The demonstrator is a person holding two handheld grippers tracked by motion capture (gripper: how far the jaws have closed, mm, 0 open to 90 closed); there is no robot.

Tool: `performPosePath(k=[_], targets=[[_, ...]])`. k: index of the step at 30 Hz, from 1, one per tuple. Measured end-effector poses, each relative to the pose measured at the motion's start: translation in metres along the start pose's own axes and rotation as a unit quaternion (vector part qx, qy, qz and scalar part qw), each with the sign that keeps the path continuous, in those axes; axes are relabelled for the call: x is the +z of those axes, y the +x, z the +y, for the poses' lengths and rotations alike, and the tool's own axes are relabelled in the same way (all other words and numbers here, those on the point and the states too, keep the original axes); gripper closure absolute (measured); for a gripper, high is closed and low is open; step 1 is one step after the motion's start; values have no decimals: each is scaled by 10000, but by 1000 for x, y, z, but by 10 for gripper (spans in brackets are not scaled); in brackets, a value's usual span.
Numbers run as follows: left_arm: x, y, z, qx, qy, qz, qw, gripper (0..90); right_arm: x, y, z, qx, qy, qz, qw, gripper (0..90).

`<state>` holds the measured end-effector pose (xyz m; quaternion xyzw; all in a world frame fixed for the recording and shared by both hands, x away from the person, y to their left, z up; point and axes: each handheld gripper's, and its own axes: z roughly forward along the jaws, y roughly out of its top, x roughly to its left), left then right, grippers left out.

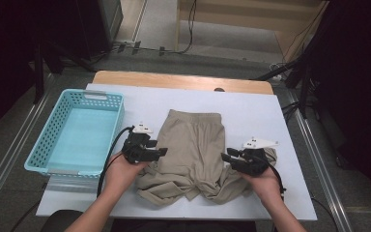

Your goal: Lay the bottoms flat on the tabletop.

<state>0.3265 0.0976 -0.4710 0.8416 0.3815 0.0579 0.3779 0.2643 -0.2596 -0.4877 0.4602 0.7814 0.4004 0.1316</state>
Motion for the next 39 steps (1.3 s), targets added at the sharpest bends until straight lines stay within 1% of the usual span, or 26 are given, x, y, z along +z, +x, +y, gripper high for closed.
performPosePath(k=[1,3,6,8,9,11,12,13,14,15,16,17,19,21,23,24,25,26,27,29,30,32,33,34,37,39], targets=[[4,3,4,15,-3,47,10000,461,4,-6,1,90,30,-84,9999,605],[12,11,10,-27,-21,114,9999,461,13,-16,4,127,20,-243,9996,595],[25,21,19,-183,-29,120,9998,461,24,-31,10,253,-21,-408,9988,593],[33,27,24,-190,-45,207,9996,461,32,-41,12,371,-7,-547,9978,593],[37,30,26,-174,-32,253,9995,461,36,-45,13,441,11,-582,9973,593],[46,37,28,-242,-58,341,9991,463,45,-50,16,495,40,-642,9967,593],[50,41,29,-279,-22,372,9989,472,50,-51,16,456,35,-693,9965,591],[53,44,30,-288,58,416,9987,475,54,-52,18,435,94,-765,9961,556],[56,47,30,-311,146,414,9986,494,59,-54,19,423,191,-843,9954,523],[60,49,30,-331,202,445,9983,510,63,-55,22,477,319,-891,9944,522],[62,51,31,-326,236,445,9982,517,66,-56,24,542,329,-851,9944,522],[64,53,32,-318,235,430,9983,540,68,-57,25,585,257,-762,9950,523],[69,54,36,-331,181,417,9984,572,73,-58,29,694,242,-680,9950,530],[75,57,40,-424,104,329,9985,617,79,-59,31,750,158,-604,9952,604],[81,57,41,-569,29,84,9983,689,83,-59,32,808,136,-465,9956,721],[84,58,42,-619,25,-3,9981,749,84,-60,33,815,164,-398,9957,790],[84,59,43,-670,70,-66,9977,775,84,-63,35,852,260,-323,9955,830],[84,59,44,-631,190,-128,9977,820,83,-67,39,937,412,-206,9945,841],[84,59,45,-577,229,-142,9980,875,82,-71,42,975,557,-210,9935,849],[82,61,49,-691,331,-231,9968,889,74,-76,45,902,514,-320,9941,852],[78,62,52,-704,239,-218,9970,890,69,-78,46,957,455,-353,9937,852],[66,63,60,-796,-61,-226,9966,890,57,-83,51,980,317,-473,9936,852],[60,62,64,-785,-159,-221,9965,890,50,-84,54,986,217,-527,9935,852],[55,60,68,-745,-265,-237,9966,890,44,-84,57,952,128,-606,9935,852],[36,52,81,-556,-616,-107,9965,890,27,-80,69,795,-146,-763,9938,852],[22,45,87,-406,-934,39,9948,890,15,-73,78,600,-438,-906,9931,852]])
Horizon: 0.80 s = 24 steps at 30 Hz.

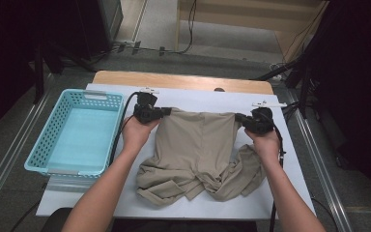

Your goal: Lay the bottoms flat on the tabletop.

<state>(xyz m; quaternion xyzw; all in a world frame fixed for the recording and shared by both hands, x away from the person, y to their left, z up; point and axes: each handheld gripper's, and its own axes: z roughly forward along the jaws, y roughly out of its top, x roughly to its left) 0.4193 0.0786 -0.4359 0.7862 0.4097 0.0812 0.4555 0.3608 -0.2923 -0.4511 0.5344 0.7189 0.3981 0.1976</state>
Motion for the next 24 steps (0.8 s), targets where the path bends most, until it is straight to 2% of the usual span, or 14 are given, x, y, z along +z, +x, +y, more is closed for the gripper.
performPosePath(k=[1,2,3,4,5,6,10,14,16,18,20,24], targets=[[-4,-3,2,85,-114,76,9999,888,-6,4,3,-81,-227,-53,9997,834],[-6,-6,2,193,-135,153,9996,882,-10,7,4,-135,-442,-113,9989,738],[-6,-8,1,245,-34,172,9995,843,-11,10,5,-129,-563,-154,9982,652],[-5,-8,-1,236,114,199,9995,747,-9,10,5,-110,-486,-62,9987,634],[-4,-8,-5,262,188,238,9992,695,-7,10,4,-117,-379,8,9992,591],[-2,-7,-8,274,270,244,9990,654,-4,9,1,-135,-271,9,9995,587],[4,-3,-18,92,466,41,9989,585,1,6,-11,-73,-61,132,9999,616],[10,-7,-24,138,476,-123,9987,585,5,7,-23,-156,213,181,9995,627],[14,-10,-29,209,563,-156,9981,585,7,10,-29,-197,256,262,9991,627],[19,-14,-34,245,667,-192,9973,585,10,16,-37,-204,353,446,9982,620],[26,-16,-40,315,794,-216,9961,585,14,23,-44,-370,459,504,9970,614],[42,-21,-53,350,1006,-234,9940,586,25,36,-54,-507,623,699,9943,577]])
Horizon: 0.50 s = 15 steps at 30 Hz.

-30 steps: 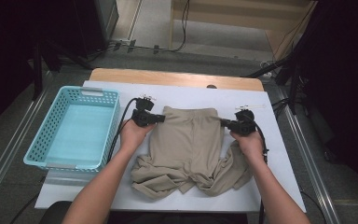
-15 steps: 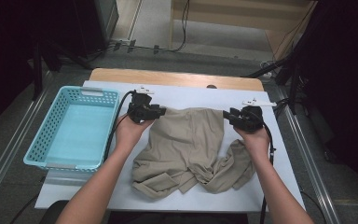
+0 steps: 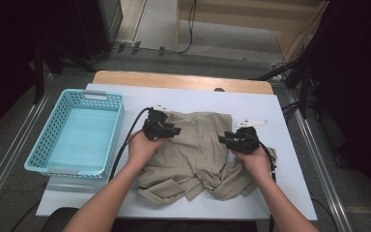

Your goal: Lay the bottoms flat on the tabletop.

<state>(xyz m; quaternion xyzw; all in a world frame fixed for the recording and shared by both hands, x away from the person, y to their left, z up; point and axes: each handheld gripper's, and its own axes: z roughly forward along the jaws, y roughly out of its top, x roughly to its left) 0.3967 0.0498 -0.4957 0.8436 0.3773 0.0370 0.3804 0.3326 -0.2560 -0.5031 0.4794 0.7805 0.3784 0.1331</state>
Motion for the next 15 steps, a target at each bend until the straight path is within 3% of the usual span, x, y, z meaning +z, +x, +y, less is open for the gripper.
performPosePath(k=[3,4,6,7,8,11,13,15], targets=[[11,-1,-6,75,214,44,9997,594,11,4,-5,-41,239,16,9997,566],[12,-3,-9,145,128,75,9998,607,15,5,-7,-54,335,12,9994,568],[12,-5,-12,228,137,187,9995,688,17,7,-11,-123,255,-130,9995,683],[11,-7,-12,300,233,151,9992,776,16,8,-11,-88,302,-109,9994,798],[10,-10,-14,323,273,126,9990,869,16,9,-10,-5,405,-13,9992,850],[4,-16,-14,229,665,-42,9975,895,12,16,-9,-134,604,175,9979,868],[-4,-20,-17,66,717,-111,9973,895,6,21,-9,-170,655,351,9971,868],[-14,-23,-20,42,727,-148,9972,893,0,28,-10,-230,660,478,9964,868]])
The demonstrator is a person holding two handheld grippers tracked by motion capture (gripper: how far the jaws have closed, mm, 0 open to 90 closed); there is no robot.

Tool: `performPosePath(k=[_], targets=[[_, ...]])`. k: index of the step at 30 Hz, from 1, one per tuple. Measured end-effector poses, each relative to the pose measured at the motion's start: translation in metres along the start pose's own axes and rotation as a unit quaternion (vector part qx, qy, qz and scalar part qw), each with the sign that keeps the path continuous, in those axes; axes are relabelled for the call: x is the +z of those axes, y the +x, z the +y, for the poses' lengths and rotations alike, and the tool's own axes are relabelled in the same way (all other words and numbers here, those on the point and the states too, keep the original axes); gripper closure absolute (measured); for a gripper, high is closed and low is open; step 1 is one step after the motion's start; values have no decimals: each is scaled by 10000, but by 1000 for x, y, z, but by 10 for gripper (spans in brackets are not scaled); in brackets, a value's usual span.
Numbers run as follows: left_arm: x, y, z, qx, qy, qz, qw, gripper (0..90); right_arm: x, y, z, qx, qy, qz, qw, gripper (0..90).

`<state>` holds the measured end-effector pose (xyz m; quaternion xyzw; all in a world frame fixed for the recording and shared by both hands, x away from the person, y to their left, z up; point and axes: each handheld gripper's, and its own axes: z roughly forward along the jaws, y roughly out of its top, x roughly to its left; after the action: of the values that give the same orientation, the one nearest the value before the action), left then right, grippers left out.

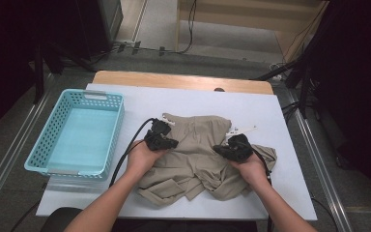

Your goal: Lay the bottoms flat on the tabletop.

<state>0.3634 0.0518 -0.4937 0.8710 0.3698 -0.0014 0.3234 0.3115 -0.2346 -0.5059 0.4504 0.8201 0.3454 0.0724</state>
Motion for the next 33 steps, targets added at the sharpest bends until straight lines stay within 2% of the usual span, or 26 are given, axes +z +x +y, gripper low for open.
performPosePath(k=[2,6,8,10,12,13,16,20,24,26,29,31,33], targets=[[-6,-2,-6,-63,70,-80,9999,891,-4,8,-4,-108,66,86,9999,868],[-13,-6,-20,-102,252,-183,9995,875,-8,20,-17,-205,288,406,9985,866],[-19,-5,-23,-134,118,-277,9995,827,-13,23,-21,-245,303,490,9980,830],[-30,-5,-21,-108,-139,-302,9994,761,-20,22,-22,-302,107,417,9986,754],[-40,-3,-18,-83,-446,-273,9986,728,-28,16,-21,-260,-131,290,9992,699],[-44,-2,-16,-67,-553,-187,9983,700,-32,13,-19,-196,-290,246,9991,662],[-50,4,-11,-13,-753,117,9971,650,-41,0,-15,23,-697,7,9976,646],[-48,20,-2,-130,-1049,427,9935,586,-46,-21,-11,327,-942,-405,9942,647],[-37,37,8,-219,-1038,729,9917,586,-40,-43,-5,658,-1018,-707,9901,654],[-30,47,11,-339,-1021,848,9906,586,-32,-52,-1,832,-1041,-797,9879,652],[-16,60,12,-662,-938,754,9905,568,-18,-62,2,971,-896,-906,9871,631],[-7,63,12,-684,-811,821,9910,568,-7,-66,3,1047,-766,-927,9872,623],[-1,65,11,-730,-752,773,9915,568,4,-69,5,1162,-691,-883,9869,611]])
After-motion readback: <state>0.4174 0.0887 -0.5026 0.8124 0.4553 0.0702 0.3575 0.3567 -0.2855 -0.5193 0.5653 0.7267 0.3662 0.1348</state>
